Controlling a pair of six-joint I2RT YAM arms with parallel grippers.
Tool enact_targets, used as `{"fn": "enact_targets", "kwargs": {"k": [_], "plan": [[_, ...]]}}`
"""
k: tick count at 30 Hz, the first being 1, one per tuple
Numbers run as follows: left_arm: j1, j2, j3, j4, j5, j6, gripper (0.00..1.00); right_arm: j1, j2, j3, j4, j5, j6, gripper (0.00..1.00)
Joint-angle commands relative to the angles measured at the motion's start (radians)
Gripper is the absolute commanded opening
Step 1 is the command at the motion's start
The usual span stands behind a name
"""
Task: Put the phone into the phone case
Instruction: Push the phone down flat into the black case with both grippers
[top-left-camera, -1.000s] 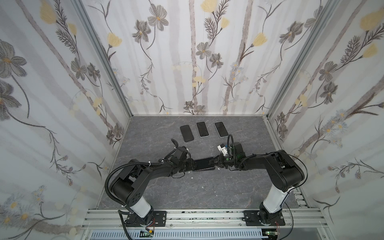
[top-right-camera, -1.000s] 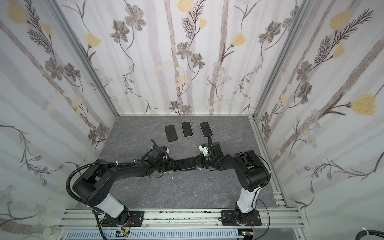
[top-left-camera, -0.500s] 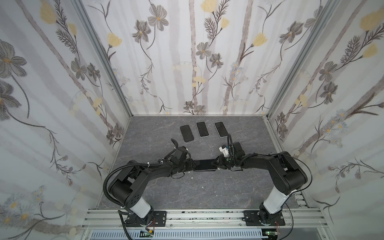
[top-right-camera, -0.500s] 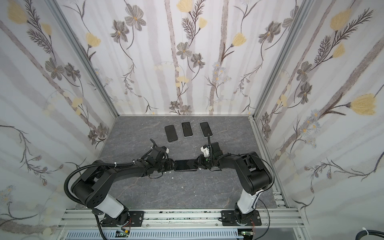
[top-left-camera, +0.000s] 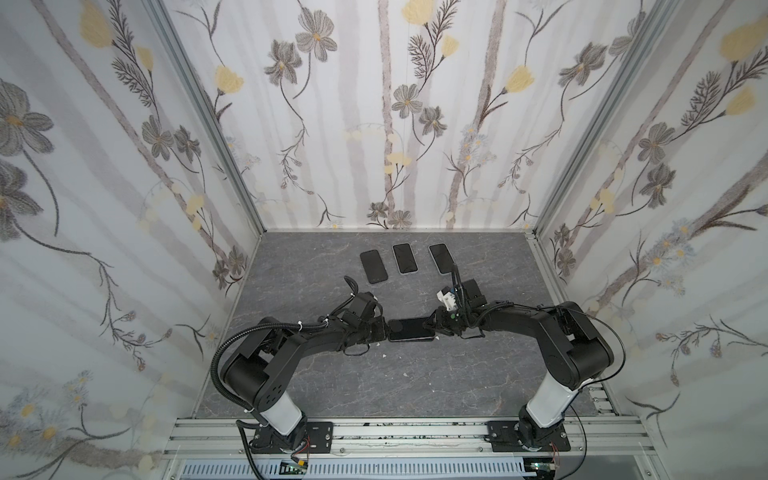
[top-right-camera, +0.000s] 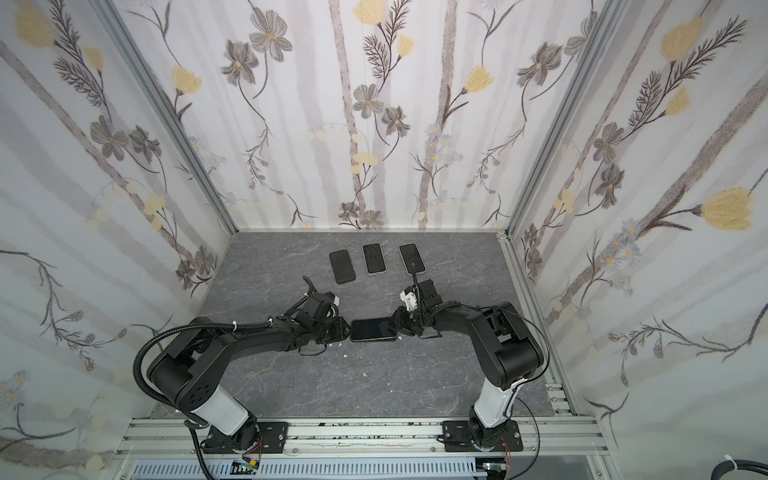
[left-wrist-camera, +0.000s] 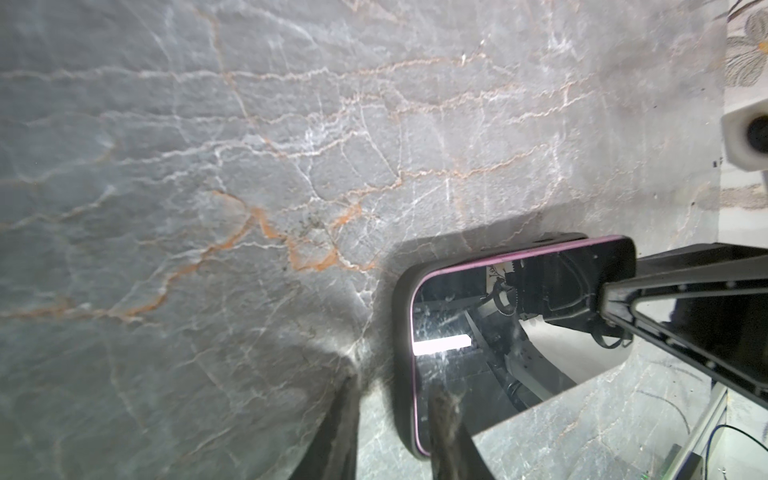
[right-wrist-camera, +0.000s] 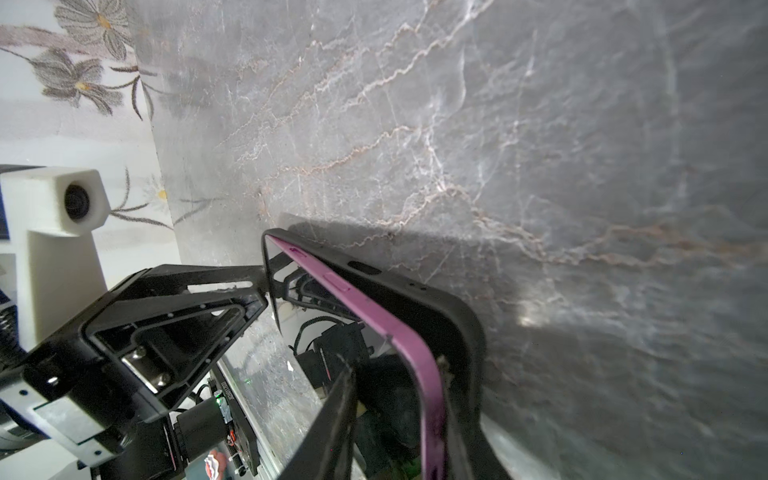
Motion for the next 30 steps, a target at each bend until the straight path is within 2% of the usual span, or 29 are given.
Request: {"fn": "enact_targets", "kwargs": {"k": [1, 20, 25, 30], "plan": [[0.0, 0.011, 0.006, -0.012, -0.001, 0.01, 0.29, 0.008, 0.007, 0.02, -0.038, 0.003, -0.028, 0.33], [0.001, -0.016, 0.008, -0.043, -0.04, 0.041, 0.27, 0.028, -0.072, 0.085, -0.238, 0.187, -0.113, 0.44], [0.0, -0.001, 0.019, -0.052, -0.027, 0.052, 0.26, 0.028, -0.068, 0.067, -0.232, 0.182, -0.115, 0.4], [0.001, 0.011, 0.026, -0.055, -0.016, 0.056, 0.24, 0.035, -0.05, 0.053, -0.204, 0.151, -0.105, 0.31]]}}
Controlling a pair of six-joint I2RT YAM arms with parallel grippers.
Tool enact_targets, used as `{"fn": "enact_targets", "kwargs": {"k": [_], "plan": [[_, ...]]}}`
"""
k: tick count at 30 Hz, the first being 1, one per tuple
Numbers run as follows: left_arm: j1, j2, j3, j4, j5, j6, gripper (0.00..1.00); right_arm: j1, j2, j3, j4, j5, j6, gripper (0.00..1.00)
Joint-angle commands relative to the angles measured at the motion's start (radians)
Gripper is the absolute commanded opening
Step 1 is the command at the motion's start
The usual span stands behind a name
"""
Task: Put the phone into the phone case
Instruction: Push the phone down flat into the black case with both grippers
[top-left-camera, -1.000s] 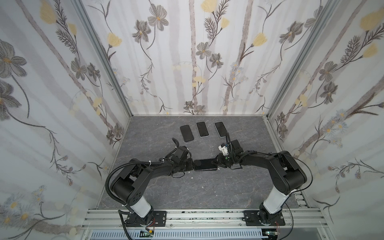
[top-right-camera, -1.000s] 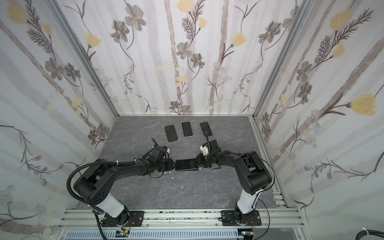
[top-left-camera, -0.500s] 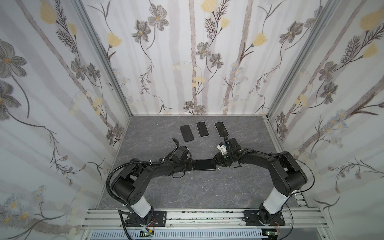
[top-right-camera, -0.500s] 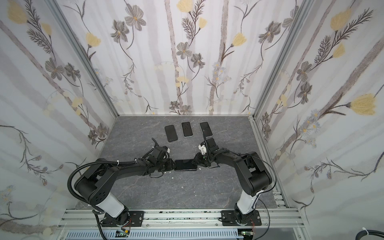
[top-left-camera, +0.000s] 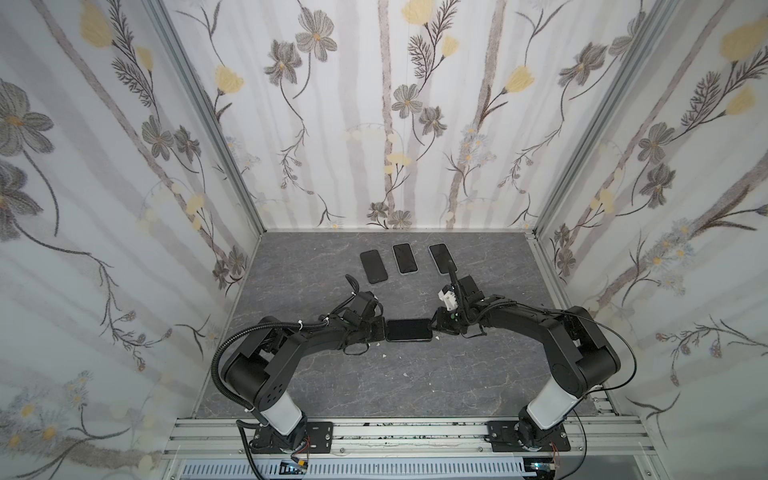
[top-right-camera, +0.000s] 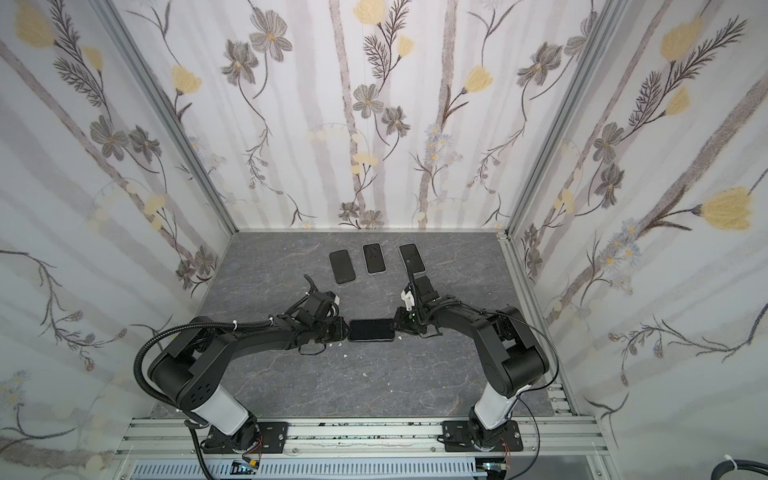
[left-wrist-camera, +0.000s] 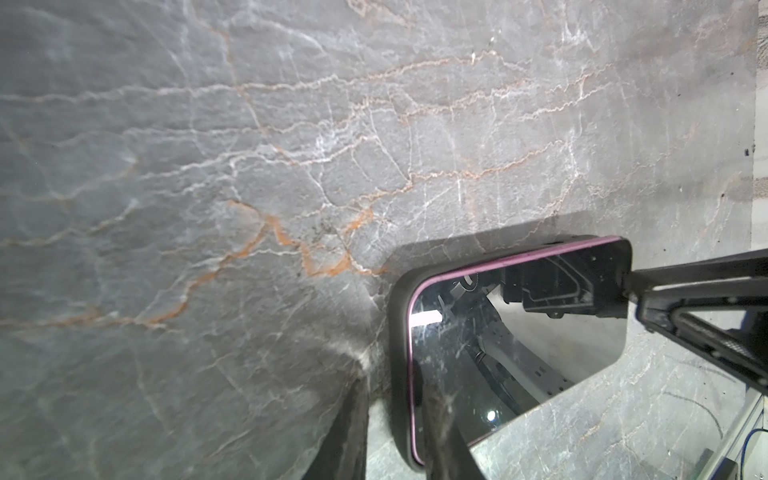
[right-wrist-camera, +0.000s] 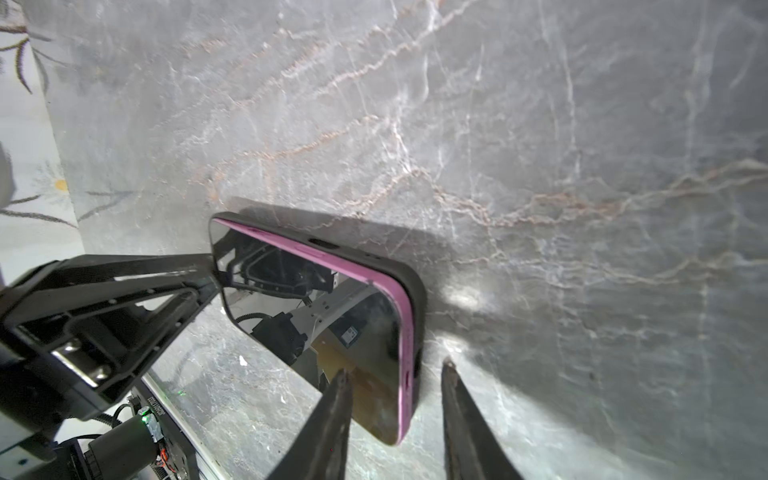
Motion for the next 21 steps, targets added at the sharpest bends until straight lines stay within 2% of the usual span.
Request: {"fn": "enact_targets", "kwargs": {"k": [1, 4, 10, 17, 21], "plan": [[0.001, 0.011, 0.007, -0.012, 0.008, 0.015, 0.24, 0.008, 0.014, -0.004, 0.02, -0.029, -0.008, 0.29], [-0.001, 0.021, 0.006, -0.003, 0.019, 0.01, 0.14, 0.018, 0.033, 0.002, 0.027, -0.045, -0.006, 0.23], [-0.014, 0.033, -0.004, 0.018, 0.027, -0.013, 0.13, 0.034, 0.052, 0.011, 0.036, -0.052, -0.004, 0.16], [-0.034, 0.023, -0.005, 0.034, 0.045, -0.039, 0.13, 0.036, 0.052, 0.01, 0.036, -0.05, -0.005, 0.16], [-0.035, 0.01, -0.008, 0.021, 0.015, -0.027, 0.13, 0.036, 0.052, 0.01, 0.028, -0.042, -0.007, 0.21]]}}
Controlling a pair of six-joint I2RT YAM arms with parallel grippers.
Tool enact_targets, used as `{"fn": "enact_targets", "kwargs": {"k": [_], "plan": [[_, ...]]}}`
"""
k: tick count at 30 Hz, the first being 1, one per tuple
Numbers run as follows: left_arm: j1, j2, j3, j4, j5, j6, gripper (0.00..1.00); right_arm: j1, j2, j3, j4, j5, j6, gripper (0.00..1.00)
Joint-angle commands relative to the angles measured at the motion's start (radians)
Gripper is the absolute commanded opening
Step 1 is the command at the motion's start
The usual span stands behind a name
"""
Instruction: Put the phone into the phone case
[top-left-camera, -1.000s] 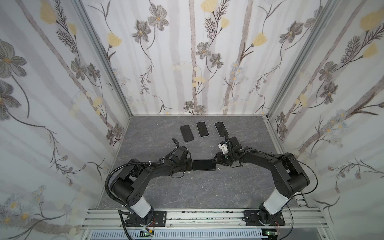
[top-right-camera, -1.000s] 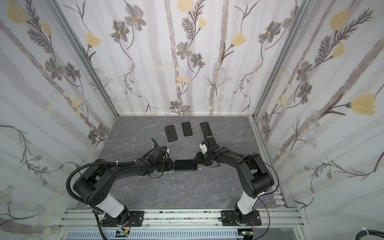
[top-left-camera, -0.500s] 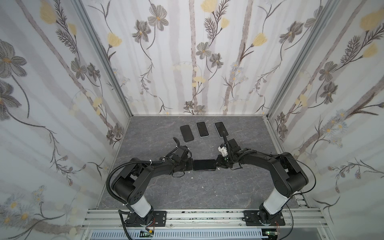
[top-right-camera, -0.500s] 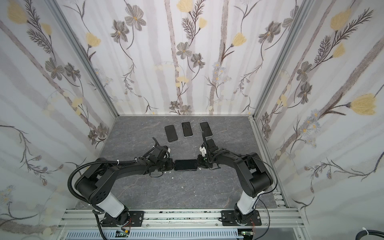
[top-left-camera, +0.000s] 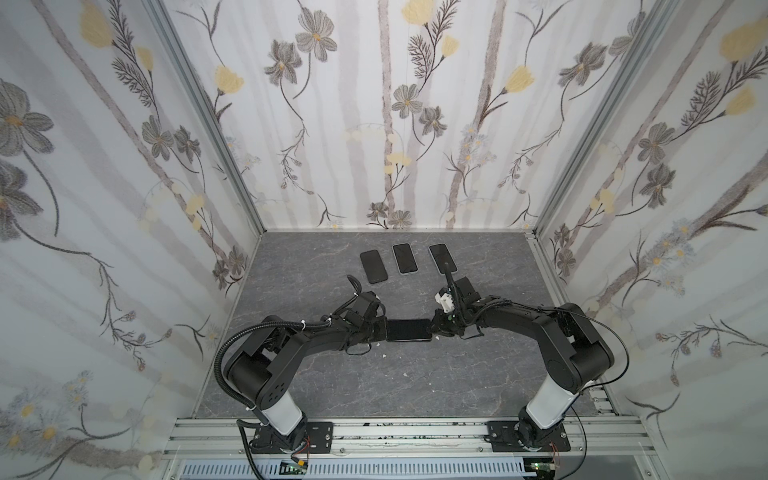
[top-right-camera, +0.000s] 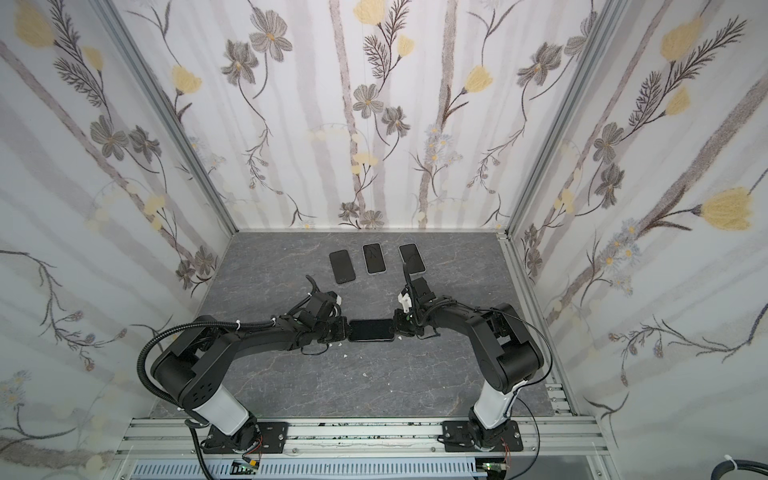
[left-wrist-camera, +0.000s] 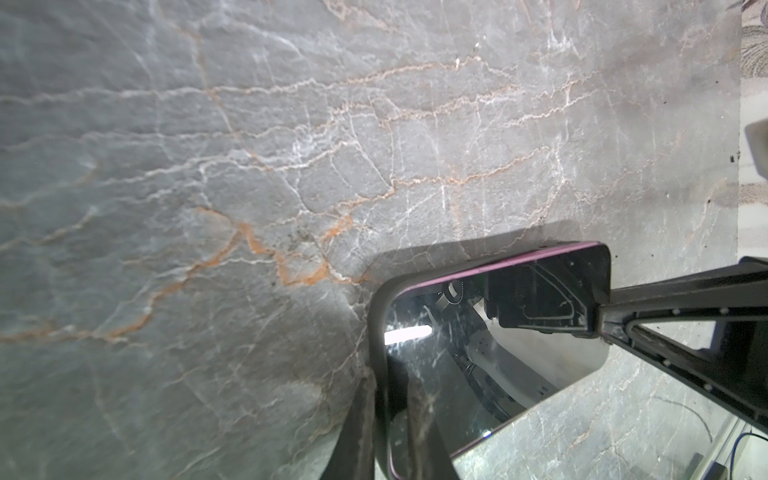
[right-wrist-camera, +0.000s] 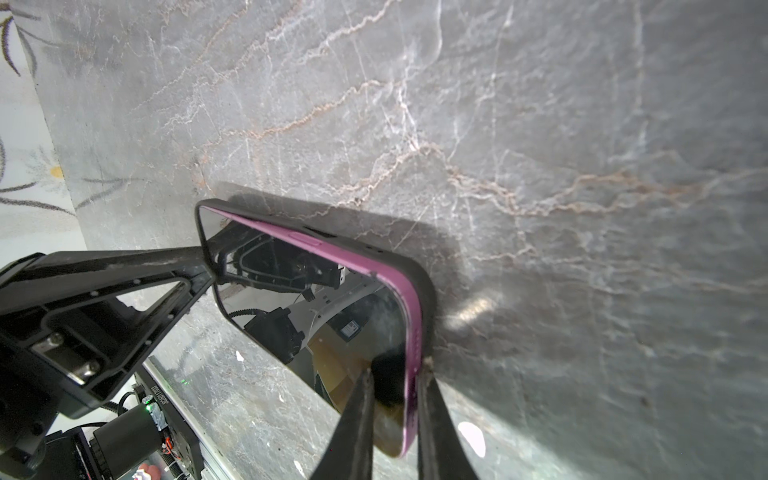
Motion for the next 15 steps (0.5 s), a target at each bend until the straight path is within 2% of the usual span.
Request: {"fn": "enact_targets", "kwargs": {"k": [1, 9, 15], "plan": [[-0.01, -0.006, -0.009, -0.022, 0.011, 0.008, 0.13, 0.013, 0.01, -0.001, 0.009, -0.007, -0.019, 0.23], [-0.01, -0.032, -0.027, -0.068, -0.069, 0.045, 0.14, 0.008, -0.018, 0.008, -0.06, 0.079, -0.054, 0.28], [-0.01, -0.03, -0.028, -0.071, -0.067, 0.048, 0.15, 0.006, -0.045, 0.005, -0.09, 0.091, -0.059, 0.23]]}}
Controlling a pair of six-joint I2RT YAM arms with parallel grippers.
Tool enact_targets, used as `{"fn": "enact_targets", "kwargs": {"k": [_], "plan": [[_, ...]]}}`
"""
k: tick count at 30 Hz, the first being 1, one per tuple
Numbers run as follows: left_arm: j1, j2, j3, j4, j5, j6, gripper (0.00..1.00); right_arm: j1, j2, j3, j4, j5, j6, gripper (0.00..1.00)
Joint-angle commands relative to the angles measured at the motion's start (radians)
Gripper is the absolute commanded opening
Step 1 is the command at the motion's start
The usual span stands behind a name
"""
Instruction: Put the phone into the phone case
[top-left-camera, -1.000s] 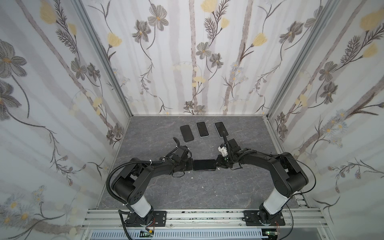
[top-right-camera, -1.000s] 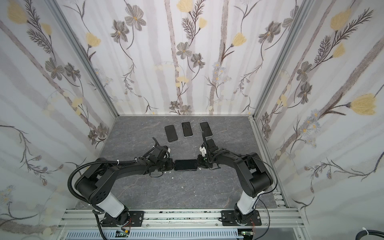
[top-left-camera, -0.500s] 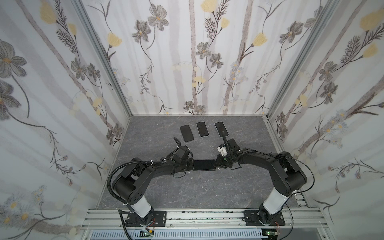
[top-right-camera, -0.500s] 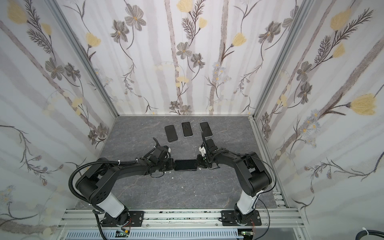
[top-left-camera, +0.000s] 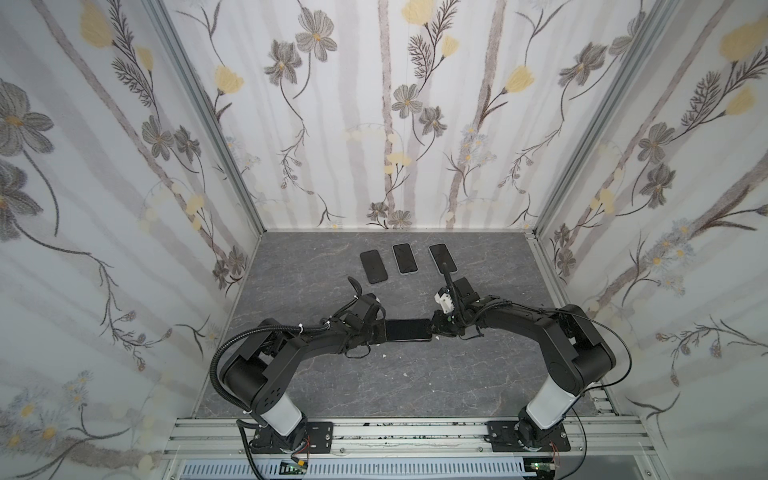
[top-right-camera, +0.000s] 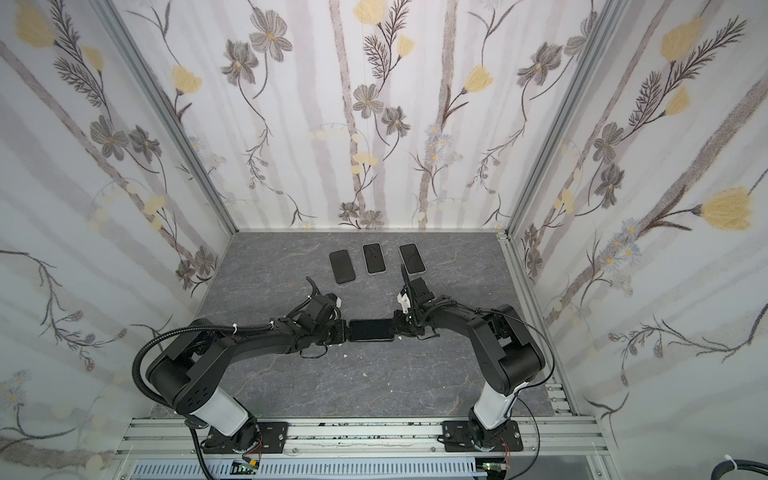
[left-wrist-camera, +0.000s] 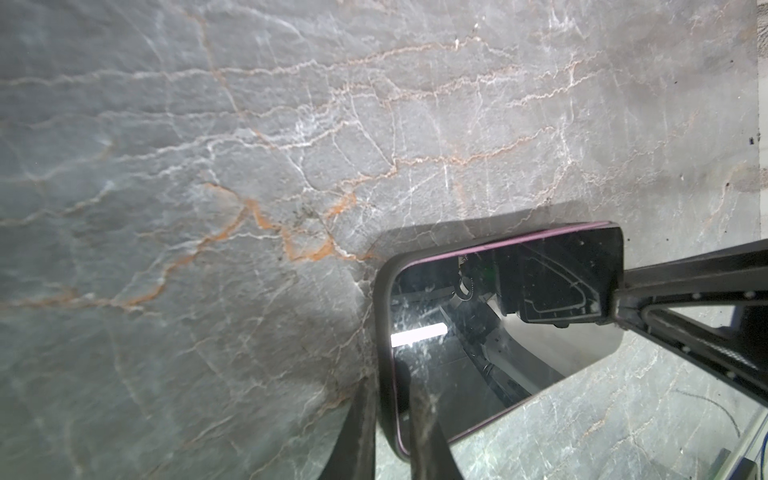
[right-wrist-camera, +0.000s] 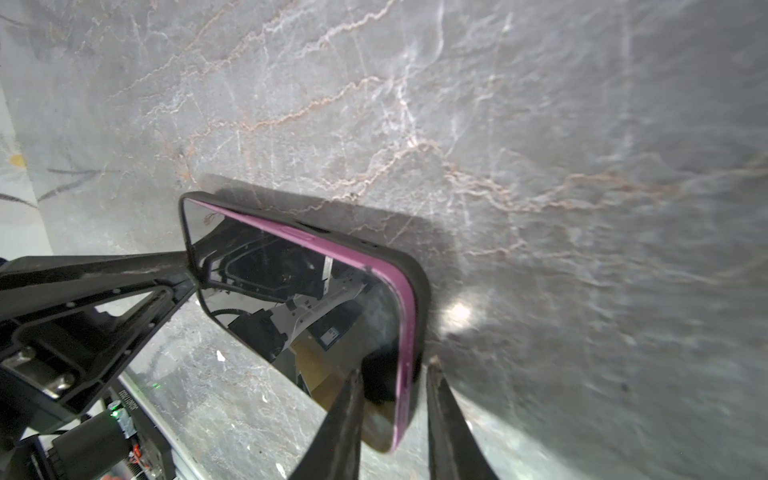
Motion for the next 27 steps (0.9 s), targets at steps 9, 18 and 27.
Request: {"fn": "enact_targets", "kwargs": {"k": [9, 18, 27], "plan": [[0.0, 0.008, 0.012, -0.053, -0.021, 0.023, 0.15, 0.007, 0.003, -0.008, -0.011, -0.015, -0.011, 0.14], [0.0, 0.022, 0.021, -0.051, 0.002, 0.024, 0.17, 0.018, 0.031, -0.016, -0.011, -0.008, -0.008, 0.13], [0.0, 0.024, 0.024, -0.053, 0.004, 0.023, 0.19, 0.03, 0.057, -0.004, -0.015, 0.005, -0.008, 0.12]]}}
